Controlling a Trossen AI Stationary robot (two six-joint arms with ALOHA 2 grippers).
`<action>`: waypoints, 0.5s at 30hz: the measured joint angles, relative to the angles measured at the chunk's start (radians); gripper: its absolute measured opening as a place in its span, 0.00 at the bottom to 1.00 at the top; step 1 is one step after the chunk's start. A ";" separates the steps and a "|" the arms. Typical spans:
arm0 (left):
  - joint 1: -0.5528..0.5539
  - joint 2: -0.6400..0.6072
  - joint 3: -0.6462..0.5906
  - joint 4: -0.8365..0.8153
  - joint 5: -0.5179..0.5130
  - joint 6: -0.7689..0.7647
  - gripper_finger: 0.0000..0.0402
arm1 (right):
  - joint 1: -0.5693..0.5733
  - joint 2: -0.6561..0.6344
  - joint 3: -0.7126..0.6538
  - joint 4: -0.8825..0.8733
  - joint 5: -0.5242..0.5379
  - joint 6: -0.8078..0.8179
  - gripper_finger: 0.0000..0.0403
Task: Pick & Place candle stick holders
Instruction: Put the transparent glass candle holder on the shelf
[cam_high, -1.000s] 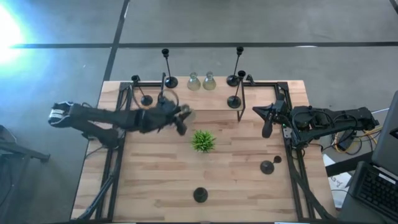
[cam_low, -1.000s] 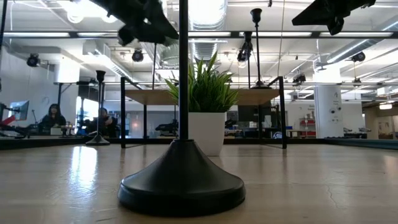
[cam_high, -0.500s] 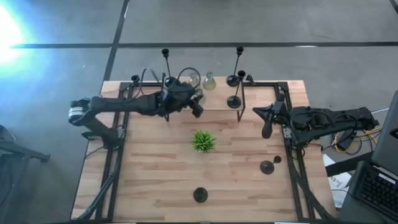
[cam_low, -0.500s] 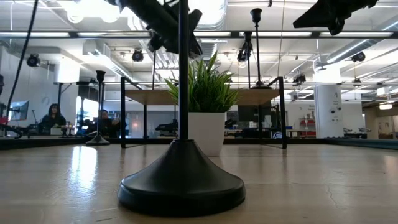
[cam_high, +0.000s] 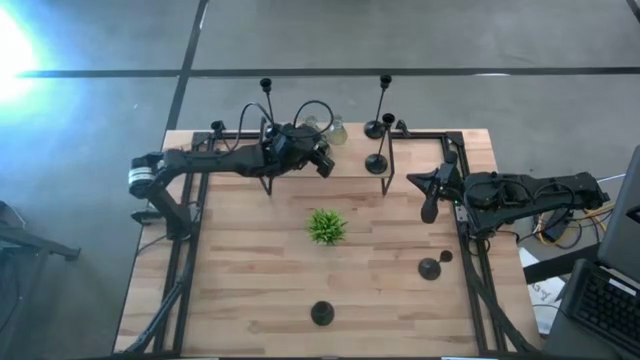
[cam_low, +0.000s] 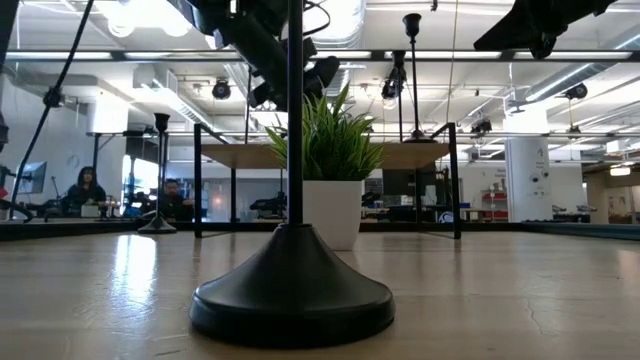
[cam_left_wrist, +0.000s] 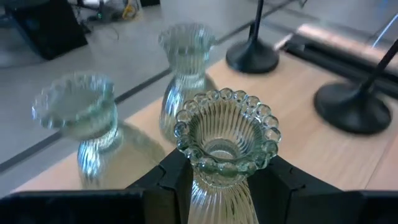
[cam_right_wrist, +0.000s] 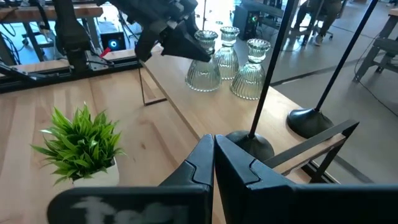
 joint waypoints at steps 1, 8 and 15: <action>0.000 0.000 -0.004 0.023 0.000 0.004 0.31 | 0.000 0.000 0.000 0.000 0.000 0.000 0.02; 0.009 0.022 -0.009 0.044 0.024 0.011 0.31 | 0.000 0.000 0.000 0.001 0.000 0.000 0.02; 0.018 0.034 -0.009 0.056 0.026 0.004 0.31 | 0.000 0.000 0.000 0.002 -0.001 0.005 0.02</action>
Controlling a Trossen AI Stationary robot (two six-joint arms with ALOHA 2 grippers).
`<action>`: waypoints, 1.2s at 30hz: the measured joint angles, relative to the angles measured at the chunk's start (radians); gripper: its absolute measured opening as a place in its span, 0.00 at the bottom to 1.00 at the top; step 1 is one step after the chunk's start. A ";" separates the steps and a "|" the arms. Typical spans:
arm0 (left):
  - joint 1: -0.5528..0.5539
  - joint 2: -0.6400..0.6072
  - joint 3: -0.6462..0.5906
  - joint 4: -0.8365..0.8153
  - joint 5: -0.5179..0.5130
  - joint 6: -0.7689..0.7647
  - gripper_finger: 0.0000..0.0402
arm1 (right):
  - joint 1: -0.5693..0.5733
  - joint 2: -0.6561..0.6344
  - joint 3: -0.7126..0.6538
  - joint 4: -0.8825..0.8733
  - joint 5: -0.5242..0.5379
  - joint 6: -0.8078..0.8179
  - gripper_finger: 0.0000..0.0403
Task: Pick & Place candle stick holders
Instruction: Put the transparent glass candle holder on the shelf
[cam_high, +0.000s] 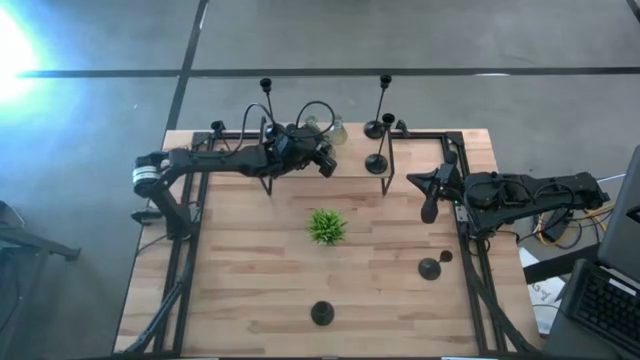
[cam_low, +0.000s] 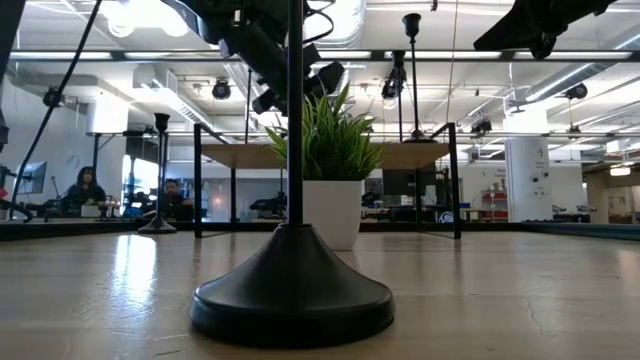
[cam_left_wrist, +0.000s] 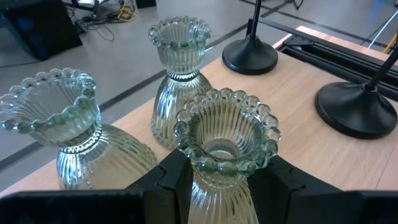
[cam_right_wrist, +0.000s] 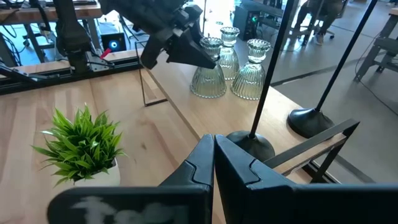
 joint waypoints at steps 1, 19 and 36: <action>0.000 0.000 0.000 0.000 0.000 0.000 0.31 | 0.000 0.000 0.000 0.000 0.000 0.000 0.02; 0.008 -0.001 0.000 -0.010 0.000 0.004 0.40 | 0.000 0.000 0.000 -0.001 -0.003 0.000 0.02; 0.008 -0.001 -0.001 0.026 0.016 0.028 0.53 | 0.000 0.000 0.000 -0.001 -0.003 -0.007 0.02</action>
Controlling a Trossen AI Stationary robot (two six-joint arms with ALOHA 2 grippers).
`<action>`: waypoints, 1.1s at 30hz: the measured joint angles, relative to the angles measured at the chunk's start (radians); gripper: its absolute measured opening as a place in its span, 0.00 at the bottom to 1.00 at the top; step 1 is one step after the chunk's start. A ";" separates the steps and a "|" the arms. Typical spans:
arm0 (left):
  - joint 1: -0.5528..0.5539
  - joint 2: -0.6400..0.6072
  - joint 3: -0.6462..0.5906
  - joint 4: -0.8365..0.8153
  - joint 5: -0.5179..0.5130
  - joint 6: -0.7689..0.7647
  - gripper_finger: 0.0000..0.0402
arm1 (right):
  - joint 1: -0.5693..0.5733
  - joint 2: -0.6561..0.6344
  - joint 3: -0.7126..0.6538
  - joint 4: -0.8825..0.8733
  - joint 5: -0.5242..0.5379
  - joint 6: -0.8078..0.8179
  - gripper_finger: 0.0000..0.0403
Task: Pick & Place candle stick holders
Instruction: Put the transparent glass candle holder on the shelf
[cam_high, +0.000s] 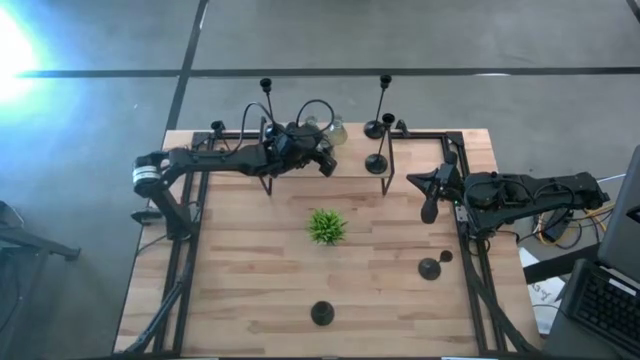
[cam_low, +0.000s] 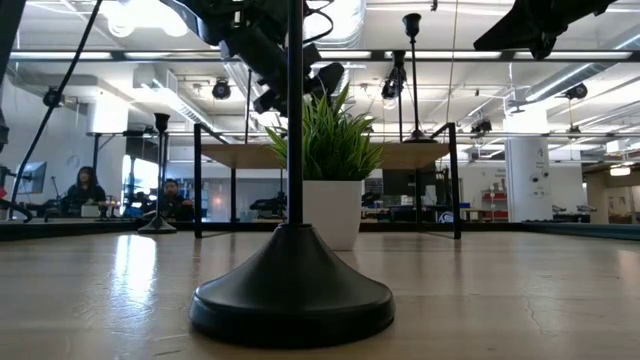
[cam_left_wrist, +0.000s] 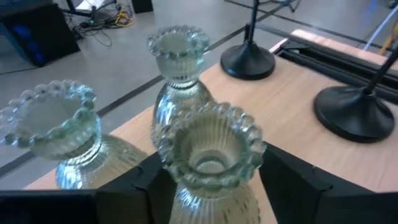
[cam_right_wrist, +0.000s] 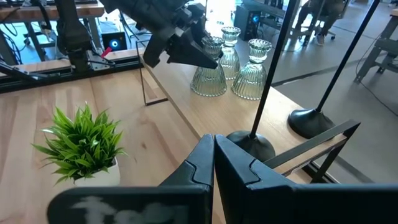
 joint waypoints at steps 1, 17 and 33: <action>0.000 0.000 0.000 0.003 0.009 0.005 0.55 | 0.000 0.000 0.000 0.000 0.000 -0.001 0.02; -0.048 -0.138 0.000 -0.004 0.066 0.056 0.67 | 0.000 0.000 0.000 -0.023 0.000 0.002 0.02; -0.273 -0.477 -0.012 -0.526 -0.447 -0.094 0.67 | 0.000 0.000 0.000 -0.027 0.000 -0.002 0.02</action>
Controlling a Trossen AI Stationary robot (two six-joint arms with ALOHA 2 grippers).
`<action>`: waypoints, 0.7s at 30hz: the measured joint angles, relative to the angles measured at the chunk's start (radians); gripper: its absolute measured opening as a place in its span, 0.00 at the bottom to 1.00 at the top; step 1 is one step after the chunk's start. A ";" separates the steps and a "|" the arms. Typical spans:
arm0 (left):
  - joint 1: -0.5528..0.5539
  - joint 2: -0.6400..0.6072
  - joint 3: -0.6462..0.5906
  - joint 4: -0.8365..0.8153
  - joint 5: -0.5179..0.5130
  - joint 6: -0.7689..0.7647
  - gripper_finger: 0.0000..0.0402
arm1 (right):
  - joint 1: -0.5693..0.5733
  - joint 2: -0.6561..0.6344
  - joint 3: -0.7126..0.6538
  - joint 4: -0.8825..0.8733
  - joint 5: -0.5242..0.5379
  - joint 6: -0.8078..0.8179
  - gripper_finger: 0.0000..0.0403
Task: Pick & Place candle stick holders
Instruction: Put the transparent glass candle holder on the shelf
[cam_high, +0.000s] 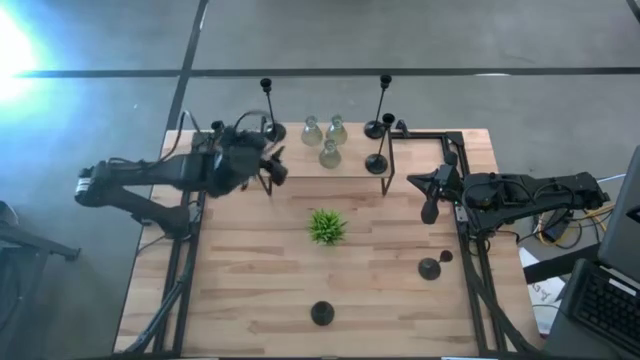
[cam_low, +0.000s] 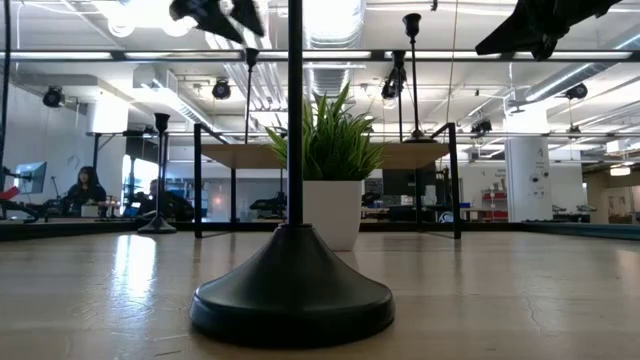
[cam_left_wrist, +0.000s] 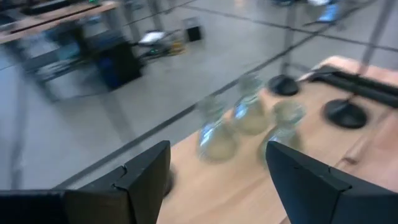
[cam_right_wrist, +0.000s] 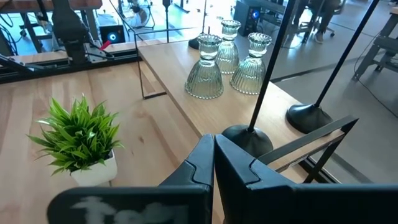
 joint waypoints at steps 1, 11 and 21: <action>-0.029 -0.015 -0.014 -0.046 -0.058 -0.052 0.67 | 0.000 0.000 0.000 0.000 0.000 -0.004 0.02; -0.150 -0.121 -0.315 -0.062 -0.152 -0.337 0.67 | 0.000 0.000 0.000 0.001 -0.020 -0.023 0.02; -0.138 -0.112 -0.660 0.957 0.447 0.174 0.67 | 0.000 0.000 0.000 0.001 -0.023 -0.026 0.02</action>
